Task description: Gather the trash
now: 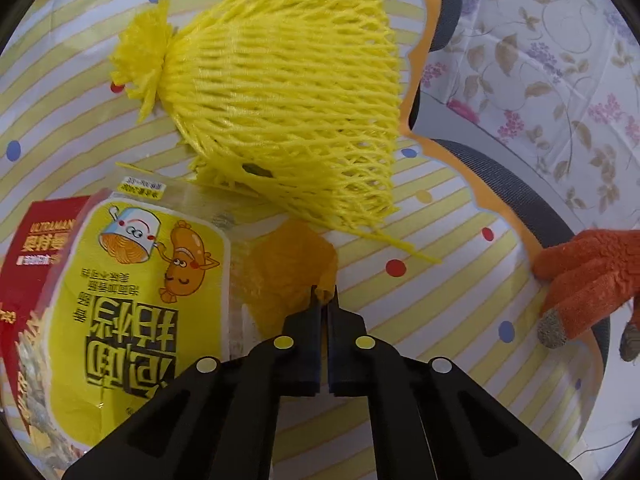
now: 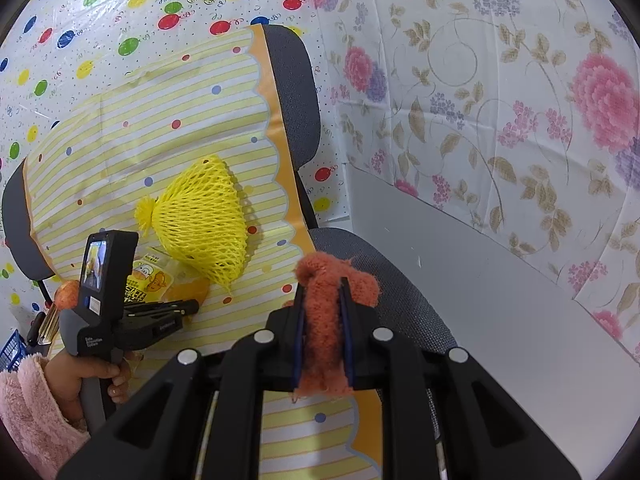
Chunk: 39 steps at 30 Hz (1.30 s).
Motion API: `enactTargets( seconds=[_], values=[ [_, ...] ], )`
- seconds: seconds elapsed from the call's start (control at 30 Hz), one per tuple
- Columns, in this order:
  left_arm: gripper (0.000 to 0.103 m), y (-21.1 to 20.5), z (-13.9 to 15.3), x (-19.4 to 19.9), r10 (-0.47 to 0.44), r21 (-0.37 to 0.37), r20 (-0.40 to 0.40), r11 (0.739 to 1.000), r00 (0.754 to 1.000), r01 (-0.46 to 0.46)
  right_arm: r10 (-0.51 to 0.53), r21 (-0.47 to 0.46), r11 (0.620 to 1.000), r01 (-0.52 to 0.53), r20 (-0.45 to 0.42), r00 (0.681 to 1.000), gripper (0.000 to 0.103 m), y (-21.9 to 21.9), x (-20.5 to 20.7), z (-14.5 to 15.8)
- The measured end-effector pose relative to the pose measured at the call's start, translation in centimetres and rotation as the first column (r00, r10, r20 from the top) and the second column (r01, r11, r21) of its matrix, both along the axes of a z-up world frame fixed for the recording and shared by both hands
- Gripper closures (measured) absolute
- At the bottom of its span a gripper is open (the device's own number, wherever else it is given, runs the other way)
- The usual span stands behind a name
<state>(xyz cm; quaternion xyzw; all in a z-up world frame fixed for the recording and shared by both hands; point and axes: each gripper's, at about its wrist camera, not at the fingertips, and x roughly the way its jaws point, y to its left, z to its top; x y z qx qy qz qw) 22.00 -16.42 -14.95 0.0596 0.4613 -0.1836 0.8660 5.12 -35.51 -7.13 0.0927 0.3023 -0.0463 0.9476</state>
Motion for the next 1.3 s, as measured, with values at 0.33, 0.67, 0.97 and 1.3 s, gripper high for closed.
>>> enactTargets(
  seconds=[0.33,0.67,0.97,1.3],
  values=[
    [0.102,2.8,10.3,-12.4,-0.143,-0.201,0.256,0.959,0.956,0.198,-0.003,-0.043,0.999,0.005,0.038,0.999,0.088,0.4,-3.8,2.6],
    [0.102,2.2,10.8,-21.3,-0.179,-0.215,0.288,0.945,0.941,0.245,-0.016,-0.105,0.994,0.018,0.017,1.000,0.088,2.0,-10.6,3.5],
    [0.102,-0.1,9.0,-27.6,-0.312,-0.243,0.296,0.889,0.903,0.387,-0.114,-0.147,0.983,0.109,-0.023,0.993,0.088,2.3,-19.1,1.6],
    [0.102,-4.5,5.6,-32.9,-0.492,-0.243,0.253,0.801,0.833,0.547,-0.229,-0.150,0.965,0.213,-0.099,0.968,0.088,0.4,-26.0,-1.4]
  ],
)
